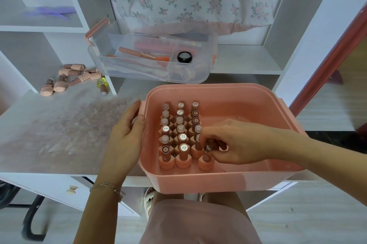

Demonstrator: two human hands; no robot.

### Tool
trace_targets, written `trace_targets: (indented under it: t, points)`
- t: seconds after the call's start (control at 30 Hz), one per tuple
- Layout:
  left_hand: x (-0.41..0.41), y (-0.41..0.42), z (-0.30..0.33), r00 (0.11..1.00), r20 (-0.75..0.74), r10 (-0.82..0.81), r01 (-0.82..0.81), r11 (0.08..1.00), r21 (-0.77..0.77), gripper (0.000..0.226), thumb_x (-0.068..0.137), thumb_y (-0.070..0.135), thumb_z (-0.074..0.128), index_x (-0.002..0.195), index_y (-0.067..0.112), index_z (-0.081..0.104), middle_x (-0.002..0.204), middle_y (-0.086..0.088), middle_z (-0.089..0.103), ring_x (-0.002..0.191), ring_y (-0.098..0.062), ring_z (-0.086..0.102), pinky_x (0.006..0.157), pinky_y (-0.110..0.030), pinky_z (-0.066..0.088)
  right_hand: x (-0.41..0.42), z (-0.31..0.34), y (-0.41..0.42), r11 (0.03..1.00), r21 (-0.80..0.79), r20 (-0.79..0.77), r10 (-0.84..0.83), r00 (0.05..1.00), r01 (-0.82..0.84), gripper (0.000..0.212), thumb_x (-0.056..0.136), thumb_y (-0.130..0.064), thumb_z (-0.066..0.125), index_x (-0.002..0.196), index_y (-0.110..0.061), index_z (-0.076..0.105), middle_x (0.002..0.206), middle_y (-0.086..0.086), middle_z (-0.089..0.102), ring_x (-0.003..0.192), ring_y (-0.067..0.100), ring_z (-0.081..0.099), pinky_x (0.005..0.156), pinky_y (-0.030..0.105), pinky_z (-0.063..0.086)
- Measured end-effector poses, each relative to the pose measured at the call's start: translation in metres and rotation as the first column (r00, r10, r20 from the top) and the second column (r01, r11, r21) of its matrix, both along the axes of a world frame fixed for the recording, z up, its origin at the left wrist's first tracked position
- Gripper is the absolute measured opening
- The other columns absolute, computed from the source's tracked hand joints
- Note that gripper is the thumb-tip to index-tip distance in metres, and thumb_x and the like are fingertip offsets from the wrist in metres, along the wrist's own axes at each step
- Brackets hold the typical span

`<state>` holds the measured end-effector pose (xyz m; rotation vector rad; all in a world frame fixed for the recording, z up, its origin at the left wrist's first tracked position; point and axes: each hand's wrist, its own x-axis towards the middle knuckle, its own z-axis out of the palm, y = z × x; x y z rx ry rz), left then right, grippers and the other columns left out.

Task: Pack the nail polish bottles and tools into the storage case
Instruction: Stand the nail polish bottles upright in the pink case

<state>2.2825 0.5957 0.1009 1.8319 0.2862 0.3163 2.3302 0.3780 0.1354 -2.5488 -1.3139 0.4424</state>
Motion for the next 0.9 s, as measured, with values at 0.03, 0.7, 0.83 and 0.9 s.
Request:
trace_targets:
  t: [0.03,0.7,0.83,0.9]
  points:
    - [0.0000,0.0001,-0.0001,1.000,0.000,0.001,-0.001,1.000,-0.001,0.041,0.097,0.025,0.042,0.137,0.025,0.043,0.122,0.017,0.044,0.115,-0.004,0.043,0.097,-0.027,0.034,0.0002,-0.0004,0.0005,1.000,0.002,0.003,0.001,1.000,-0.001,0.014,0.083,-0.023,0.056,0.097,-0.024,0.055,0.069,-0.020,0.043,0.067,-0.003,0.045,0.061,0.011,0.036]
    - [-0.0001,0.0011,-0.0012,1.000,-0.006,0.007,-0.007,1.000,-0.010,0.041,0.097,0.025,0.042,0.137,0.025,0.042,0.122,0.016,0.044,0.117,-0.005,0.042,0.100,-0.029,0.034,-0.0006,-0.0044,0.0061,1.000,0.004,-0.004,-0.026,1.000,0.026,0.016,0.088,-0.026,0.055,0.103,-0.023,0.055,0.078,-0.019,0.043,0.070,-0.005,0.043,0.063,0.009,0.034]
    - [0.0000,0.0010,-0.0011,1.000,-0.008,0.008,-0.008,1.000,-0.011,0.041,0.097,0.027,0.042,0.138,0.026,0.042,0.122,0.018,0.044,0.115,-0.004,0.043,0.099,-0.029,0.035,-0.0005,-0.0048,0.0058,1.000,0.003,-0.007,-0.030,1.000,0.030,0.016,0.088,-0.027,0.055,0.104,-0.023,0.056,0.080,-0.016,0.046,0.069,-0.004,0.043,0.062,0.009,0.033]
    - [-0.0004,0.0008,-0.0015,1.000,-0.010,0.007,-0.007,1.000,-0.014,0.040,0.097,0.026,0.041,0.137,0.027,0.042,0.119,0.020,0.045,0.106,0.000,0.047,0.091,-0.022,0.036,-0.0006,-0.0052,0.0050,0.999,0.005,-0.007,-0.035,0.999,0.035,0.017,0.088,-0.027,0.055,0.105,-0.024,0.055,0.081,-0.014,0.048,0.069,-0.004,0.043,0.062,0.009,0.033]
